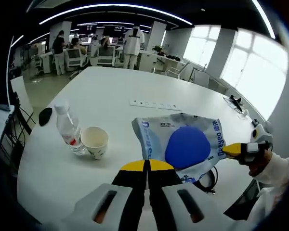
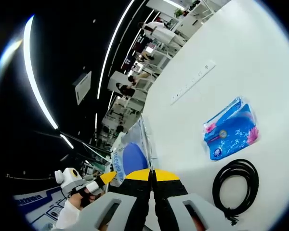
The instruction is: Arrange the tabletop items into an orderly group along one side of the table until the central work area is clear of visible clutter.
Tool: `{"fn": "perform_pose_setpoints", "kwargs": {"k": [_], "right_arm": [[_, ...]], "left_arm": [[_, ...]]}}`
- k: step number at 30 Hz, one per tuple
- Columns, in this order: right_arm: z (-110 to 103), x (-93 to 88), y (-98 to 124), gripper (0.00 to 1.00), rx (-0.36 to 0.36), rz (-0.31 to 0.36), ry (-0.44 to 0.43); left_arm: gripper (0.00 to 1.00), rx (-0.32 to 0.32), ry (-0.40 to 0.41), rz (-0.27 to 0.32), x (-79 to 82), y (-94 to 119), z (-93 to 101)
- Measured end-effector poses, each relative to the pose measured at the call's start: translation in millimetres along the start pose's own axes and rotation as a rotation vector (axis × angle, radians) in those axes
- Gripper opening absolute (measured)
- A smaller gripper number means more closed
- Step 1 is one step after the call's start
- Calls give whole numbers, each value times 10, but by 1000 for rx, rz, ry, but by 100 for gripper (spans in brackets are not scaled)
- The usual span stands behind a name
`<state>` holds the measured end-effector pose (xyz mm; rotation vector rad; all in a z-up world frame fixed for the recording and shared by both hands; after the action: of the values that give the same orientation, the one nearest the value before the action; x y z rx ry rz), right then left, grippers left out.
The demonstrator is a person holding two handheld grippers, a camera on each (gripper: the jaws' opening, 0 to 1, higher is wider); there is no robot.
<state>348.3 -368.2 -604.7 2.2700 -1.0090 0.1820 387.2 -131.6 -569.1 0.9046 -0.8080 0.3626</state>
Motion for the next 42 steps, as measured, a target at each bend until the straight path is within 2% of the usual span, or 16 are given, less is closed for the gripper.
{"fn": "perform_pose_setpoints", "kwargs": {"k": [7, 15, 34, 42], "right_arm": [[58, -36, -59, 0, -23, -20, -13], [101, -73, -232, 0, -66, -54, 1], [174, -121, -694, 0, -153, -93, 75], [241, -88, -860, 0, -197, -82, 97]], "left_arm": [[0, 10, -5, -7, 15, -109, -29], [0, 47, -17, -48, -20, -255, -183], [0, 79, 116, -72, -174, -649, -641], [0, 81, 142, -72, -229, -830, -784]]}}
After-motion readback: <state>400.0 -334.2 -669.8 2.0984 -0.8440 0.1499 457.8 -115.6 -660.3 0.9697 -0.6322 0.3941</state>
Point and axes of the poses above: the point that each gripper's makers call its tool centre point, and the gripper's own axes: y roughly backward along the fingers, z roughly to its right, x roughly out of its top, the point moved 5 cm from there along y, roughly backward along the fingers, and after that the axes turned 12 degrees about -x, right-handed, at the moved point
